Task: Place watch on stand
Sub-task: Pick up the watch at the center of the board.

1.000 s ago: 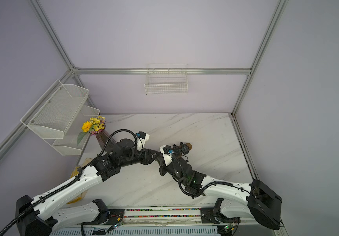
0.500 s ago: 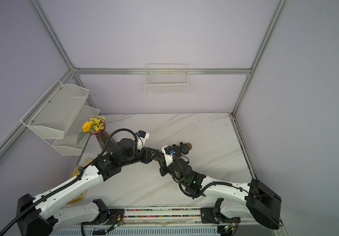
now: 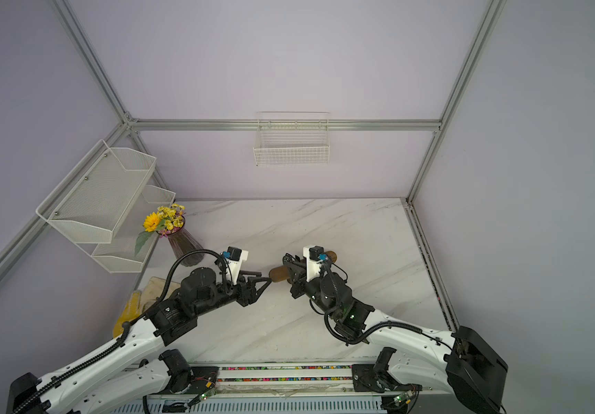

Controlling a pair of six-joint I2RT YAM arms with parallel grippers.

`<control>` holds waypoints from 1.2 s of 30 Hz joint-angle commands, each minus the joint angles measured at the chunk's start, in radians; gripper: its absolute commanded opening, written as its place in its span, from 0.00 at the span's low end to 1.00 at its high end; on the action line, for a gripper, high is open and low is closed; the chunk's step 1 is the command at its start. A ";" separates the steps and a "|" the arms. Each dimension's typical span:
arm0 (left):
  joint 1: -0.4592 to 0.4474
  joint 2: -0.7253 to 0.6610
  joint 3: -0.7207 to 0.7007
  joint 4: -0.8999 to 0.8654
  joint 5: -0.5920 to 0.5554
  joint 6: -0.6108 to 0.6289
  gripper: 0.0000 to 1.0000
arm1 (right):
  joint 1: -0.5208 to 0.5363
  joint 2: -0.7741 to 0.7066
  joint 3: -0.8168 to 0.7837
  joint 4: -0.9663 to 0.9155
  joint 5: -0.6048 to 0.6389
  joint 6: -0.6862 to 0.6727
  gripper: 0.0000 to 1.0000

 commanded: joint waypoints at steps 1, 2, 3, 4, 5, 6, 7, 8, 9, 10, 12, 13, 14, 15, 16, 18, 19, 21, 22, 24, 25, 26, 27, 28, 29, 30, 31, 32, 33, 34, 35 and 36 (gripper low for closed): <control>-0.027 -0.002 -0.090 0.250 0.025 0.080 0.54 | -0.012 -0.022 0.022 0.019 -0.051 0.099 0.07; -0.047 0.012 -0.091 0.269 0.017 0.107 0.52 | -0.012 -0.019 0.036 0.010 -0.060 0.111 0.07; -0.064 0.025 -0.088 0.279 -0.002 0.132 0.50 | -0.013 -0.011 0.047 0.003 -0.078 0.119 0.07; -0.076 0.033 -0.085 0.280 -0.020 0.149 0.50 | -0.014 -0.005 0.064 -0.016 -0.095 0.123 0.07; -0.081 0.036 -0.085 0.279 -0.038 0.163 0.50 | -0.015 0.001 0.084 -0.046 -0.109 0.122 0.07; -0.083 0.033 -0.089 0.284 -0.053 0.168 0.50 | -0.014 0.007 0.102 -0.075 -0.124 0.122 0.07; -0.083 0.023 -0.097 0.290 -0.068 0.177 0.50 | -0.016 0.012 0.116 -0.096 -0.133 0.124 0.07; -0.083 0.011 -0.105 0.292 -0.092 0.191 0.51 | -0.015 0.014 0.124 -0.116 -0.141 0.128 0.07; -0.084 0.000 -0.110 0.290 -0.125 0.200 0.52 | -0.019 0.017 0.128 -0.127 -0.154 0.135 0.07; -0.084 -0.008 -0.114 0.291 -0.139 0.202 0.54 | -0.020 0.020 0.131 -0.138 -0.160 0.148 0.07; -0.089 0.000 -0.109 0.310 -0.118 0.205 0.57 | -0.023 0.028 0.128 -0.133 -0.178 0.163 0.07; -0.093 0.013 -0.100 0.312 -0.111 0.207 0.57 | -0.023 0.036 0.128 -0.123 -0.188 0.165 0.07; -0.098 0.029 -0.090 0.312 -0.112 0.210 0.57 | -0.022 0.043 0.126 -0.109 -0.196 0.176 0.07; -0.103 0.042 -0.082 0.313 -0.118 0.209 0.57 | -0.022 0.052 0.126 -0.096 -0.203 0.185 0.07; -0.106 0.049 -0.077 0.317 -0.126 0.209 0.57 | -0.023 0.061 0.126 -0.085 -0.211 0.193 0.07; -0.108 0.056 -0.075 0.335 -0.147 0.207 0.58 | -0.022 0.073 0.125 -0.071 -0.219 0.200 0.07; -0.110 0.059 -0.073 0.349 -0.148 0.204 0.58 | -0.022 0.079 0.124 -0.061 -0.228 0.200 0.07; -0.110 0.075 -0.058 0.355 -0.153 0.205 0.57 | -0.022 0.088 0.115 -0.048 -0.235 0.204 0.07; -0.109 0.084 -0.049 0.349 -0.164 0.204 0.56 | -0.022 0.092 0.111 -0.041 -0.239 0.207 0.07; -0.110 0.099 -0.042 0.354 -0.175 0.199 0.54 | -0.022 0.093 0.109 -0.030 -0.249 0.215 0.07; -0.109 0.108 -0.038 0.357 -0.178 0.200 0.53 | -0.021 0.092 0.107 -0.026 -0.253 0.218 0.07; -0.109 0.120 -0.032 0.356 -0.177 0.200 0.52 | -0.020 0.090 0.105 -0.023 -0.256 0.224 0.07; -0.109 0.132 -0.024 0.357 -0.171 0.201 0.52 | -0.021 0.091 0.102 -0.020 -0.256 0.230 0.07; -0.109 0.141 -0.018 0.357 -0.170 0.202 0.51 | -0.020 0.090 0.101 -0.018 -0.256 0.233 0.07; -0.109 0.152 -0.012 0.357 -0.168 0.201 0.49 | -0.021 0.091 0.100 -0.014 -0.258 0.241 0.07; -0.109 0.157 -0.009 0.362 -0.165 0.202 0.49 | -0.021 0.093 0.097 -0.011 -0.263 0.246 0.07; -0.109 0.162 -0.007 0.371 -0.165 0.200 0.49 | -0.018 0.094 0.097 -0.010 -0.265 0.249 0.07; -0.111 0.166 -0.010 0.385 -0.163 0.199 0.49 | -0.018 0.097 0.098 -0.014 -0.265 0.251 0.07; -0.109 0.170 -0.009 0.394 -0.163 0.199 0.48 | -0.016 0.097 0.096 -0.015 -0.262 0.252 0.07; -0.109 0.171 -0.008 0.399 -0.163 0.200 0.48 | -0.014 0.096 0.094 -0.016 -0.260 0.254 0.07; -0.110 0.171 -0.010 0.409 -0.163 0.201 0.48 | -0.013 0.094 0.088 -0.014 -0.257 0.255 0.07; -0.110 0.171 -0.011 0.416 -0.163 0.200 0.47 | -0.012 0.092 0.087 -0.013 -0.253 0.257 0.07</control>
